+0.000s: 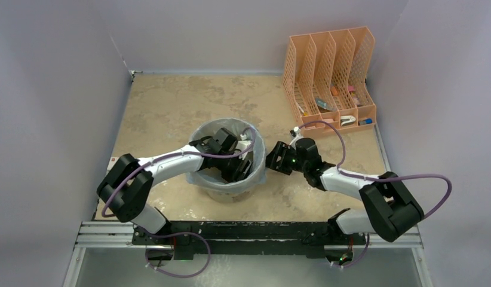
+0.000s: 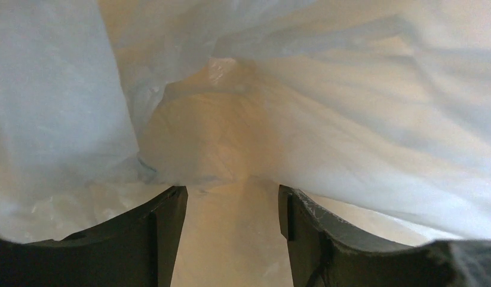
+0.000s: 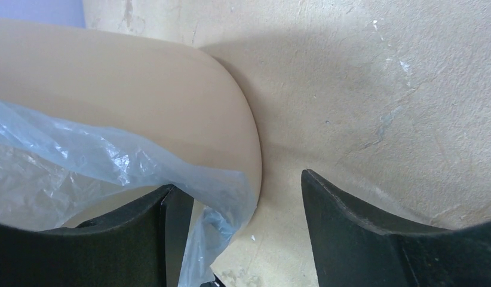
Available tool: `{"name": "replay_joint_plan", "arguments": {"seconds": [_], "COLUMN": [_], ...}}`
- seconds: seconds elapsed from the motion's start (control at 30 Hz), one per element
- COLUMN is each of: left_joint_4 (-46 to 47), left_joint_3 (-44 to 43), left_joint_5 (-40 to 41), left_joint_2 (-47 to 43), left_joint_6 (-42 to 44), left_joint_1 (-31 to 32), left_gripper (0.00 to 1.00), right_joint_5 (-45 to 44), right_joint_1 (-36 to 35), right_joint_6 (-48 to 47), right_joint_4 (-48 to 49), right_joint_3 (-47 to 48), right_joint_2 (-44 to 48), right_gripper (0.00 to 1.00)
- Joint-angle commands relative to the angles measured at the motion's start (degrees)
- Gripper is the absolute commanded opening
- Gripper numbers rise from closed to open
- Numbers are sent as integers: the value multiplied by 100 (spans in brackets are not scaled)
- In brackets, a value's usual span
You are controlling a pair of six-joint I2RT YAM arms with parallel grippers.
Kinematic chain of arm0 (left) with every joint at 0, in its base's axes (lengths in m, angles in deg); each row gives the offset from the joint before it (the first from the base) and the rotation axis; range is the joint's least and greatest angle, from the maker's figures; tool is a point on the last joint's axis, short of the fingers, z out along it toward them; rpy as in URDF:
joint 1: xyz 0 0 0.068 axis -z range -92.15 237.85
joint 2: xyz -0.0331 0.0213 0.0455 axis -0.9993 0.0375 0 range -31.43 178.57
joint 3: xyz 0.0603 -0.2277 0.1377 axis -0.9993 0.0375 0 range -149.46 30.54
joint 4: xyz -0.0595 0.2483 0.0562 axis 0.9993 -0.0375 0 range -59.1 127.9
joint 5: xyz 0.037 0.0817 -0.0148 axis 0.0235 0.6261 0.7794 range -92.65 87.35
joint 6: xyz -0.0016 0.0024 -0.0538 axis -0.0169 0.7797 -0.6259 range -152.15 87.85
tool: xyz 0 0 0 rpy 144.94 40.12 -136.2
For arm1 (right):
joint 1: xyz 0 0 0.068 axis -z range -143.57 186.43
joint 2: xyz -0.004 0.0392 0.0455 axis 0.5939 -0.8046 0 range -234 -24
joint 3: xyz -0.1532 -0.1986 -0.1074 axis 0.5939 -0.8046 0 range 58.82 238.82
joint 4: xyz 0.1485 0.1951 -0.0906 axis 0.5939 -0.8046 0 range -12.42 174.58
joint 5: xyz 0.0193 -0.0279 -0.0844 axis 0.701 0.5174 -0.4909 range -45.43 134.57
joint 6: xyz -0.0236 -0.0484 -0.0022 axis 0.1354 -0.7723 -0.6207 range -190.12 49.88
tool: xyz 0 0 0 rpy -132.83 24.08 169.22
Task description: Put the trash bags into the trash bin
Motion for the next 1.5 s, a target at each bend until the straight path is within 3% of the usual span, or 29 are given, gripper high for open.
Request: {"name": "replay_joint_plan", "arguments": {"seconds": [0.0,0.13,0.37,0.63,0.87,1.07,1.47], "left_joint_4": [427,681,701,314,246,294,56], "left_joint_3": [190,276,182,-49,-2,4,-456], "left_joint_5": [-422,-149,107,207,3,291,512], "left_joint_2": [498,891,551,-78,-110,-295,-646], "left_joint_6": [-35,-324,-459,-332,-229,-318,-220], "left_joint_1": [84,81,81,82,86,81,87], "left_gripper": [57,54,53,62,60,62,68], "right_joint_5": [239,260,-51,107,-112,37,-91], "right_joint_1": [5,3,5,9,7,5,-2], "right_joint_6": [-281,-371,-380,-376,-220,-395,-464], "right_joint_4": [-18,-119,-533,-597,-630,-407,-563], "right_joint_3": [254,262,324,344,230,274,369], "right_joint_2": [-38,-109,228,596,453,-96,324], "right_gripper": [70,73,76,78,77,73,78]}}
